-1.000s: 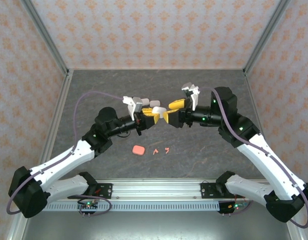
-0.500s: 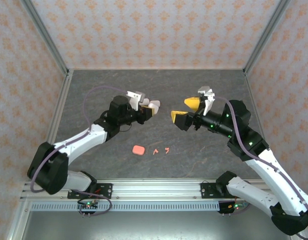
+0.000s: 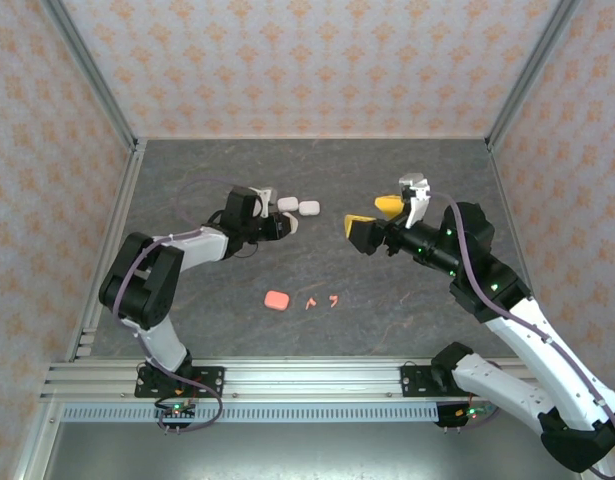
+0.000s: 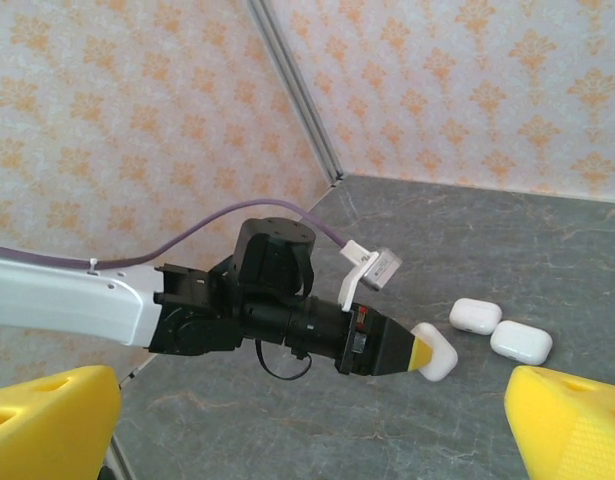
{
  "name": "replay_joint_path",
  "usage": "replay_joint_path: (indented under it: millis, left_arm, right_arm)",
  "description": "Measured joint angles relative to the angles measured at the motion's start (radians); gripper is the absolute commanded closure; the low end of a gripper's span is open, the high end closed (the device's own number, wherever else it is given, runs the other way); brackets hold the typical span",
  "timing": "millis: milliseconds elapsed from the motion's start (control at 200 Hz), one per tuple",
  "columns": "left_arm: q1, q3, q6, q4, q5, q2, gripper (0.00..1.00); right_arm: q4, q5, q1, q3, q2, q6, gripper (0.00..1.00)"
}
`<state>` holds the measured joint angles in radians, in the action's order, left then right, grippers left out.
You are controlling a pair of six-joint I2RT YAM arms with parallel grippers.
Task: Insert the wireless bluetooth earbuds into the charging case
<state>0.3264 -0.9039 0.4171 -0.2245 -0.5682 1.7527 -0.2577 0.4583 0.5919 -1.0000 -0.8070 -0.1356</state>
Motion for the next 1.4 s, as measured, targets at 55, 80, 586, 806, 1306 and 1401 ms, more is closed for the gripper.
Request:
replay_joint_path:
  millis: [55, 80, 586, 806, 1306, 1401]
  left_arm:
    - [0.0, -0.002, 0.007, -0.009, 0.0, 0.023, 0.97]
    - [0.0, -0.003, 0.011, -0.011, 0.0, 0.032, 0.95]
    - [-0.002, -0.002, 0.049, -0.064, 0.005, 0.083, 0.73]
    - [-0.009, -0.002, 0.039, -0.063, 0.014, 0.101, 0.62]
    - [-0.034, 0.101, 0.017, -0.028, 0.112, -0.117, 0.38]
    - [-0.034, 0.116, 0.005, 0.002, 0.142, -0.247, 0.34]
  right_arm:
    - [0.0, -0.01, 0.0, 0.0, 0.0, -0.003, 0.01]
    - [-0.001, -0.014, 0.0, 0.0, 0.0, -0.003, 0.01]
    - [-0.026, -0.066, 0.0, 0.0, -0.001, -0.01, 0.01]
    - [-0.075, -0.101, 0.0, 0.0, -0.001, -0.01, 0.01]
    - [-0.245, -0.146, 0.0, -0.05, -0.039, -0.013, 0.1]
    - [-0.277, -0.148, 0.002, -0.049, -0.052, -0.023, 0.14]
